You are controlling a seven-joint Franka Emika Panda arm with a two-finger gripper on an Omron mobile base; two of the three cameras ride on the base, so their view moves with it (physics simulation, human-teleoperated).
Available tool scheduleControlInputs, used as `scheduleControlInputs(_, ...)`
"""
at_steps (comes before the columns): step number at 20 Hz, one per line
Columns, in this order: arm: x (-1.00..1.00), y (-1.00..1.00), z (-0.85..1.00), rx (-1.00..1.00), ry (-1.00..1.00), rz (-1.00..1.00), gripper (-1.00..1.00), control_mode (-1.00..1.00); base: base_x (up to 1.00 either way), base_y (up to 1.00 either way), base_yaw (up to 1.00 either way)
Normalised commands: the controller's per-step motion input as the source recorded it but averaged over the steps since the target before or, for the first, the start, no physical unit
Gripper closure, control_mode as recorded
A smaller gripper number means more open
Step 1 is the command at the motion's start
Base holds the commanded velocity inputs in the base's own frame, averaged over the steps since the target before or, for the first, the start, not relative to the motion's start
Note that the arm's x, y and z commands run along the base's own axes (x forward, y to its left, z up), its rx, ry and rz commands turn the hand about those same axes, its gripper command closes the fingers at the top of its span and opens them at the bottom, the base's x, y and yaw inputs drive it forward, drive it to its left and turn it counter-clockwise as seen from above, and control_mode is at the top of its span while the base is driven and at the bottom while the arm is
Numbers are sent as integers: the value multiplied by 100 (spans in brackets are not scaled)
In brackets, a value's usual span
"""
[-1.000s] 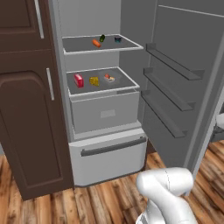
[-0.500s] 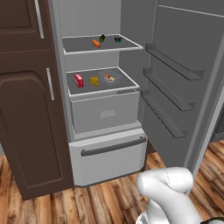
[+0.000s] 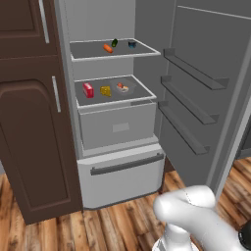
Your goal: Place the tupperware on the second highest shelf of the fridge. Make space for the tupperware among the existing items by rearranging them on the shelves if needed. Close the fridge door when finished.
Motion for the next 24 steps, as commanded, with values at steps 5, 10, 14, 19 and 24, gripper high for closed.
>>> scheduleControlInputs(5, 85, -41, -25, 17, 0, 0, -100, -100, 0, 0, 0)
scheduleControlInputs(10, 86, -51, -25, 17, 6, 3, -100, -100, 0, 0, 0)
scheduleControlInputs(14, 95, -24, -24, 11, 8, 7, -100, -100, 0, 0, 0)
scheduleControlInputs(19, 98, -47, -32, 8, 13, 4, -100, -100, 0, 0, 0)
scheduleControlInputs(24, 93, -18, -34, 6, 20, 7, -100, -100, 0, 0, 0)
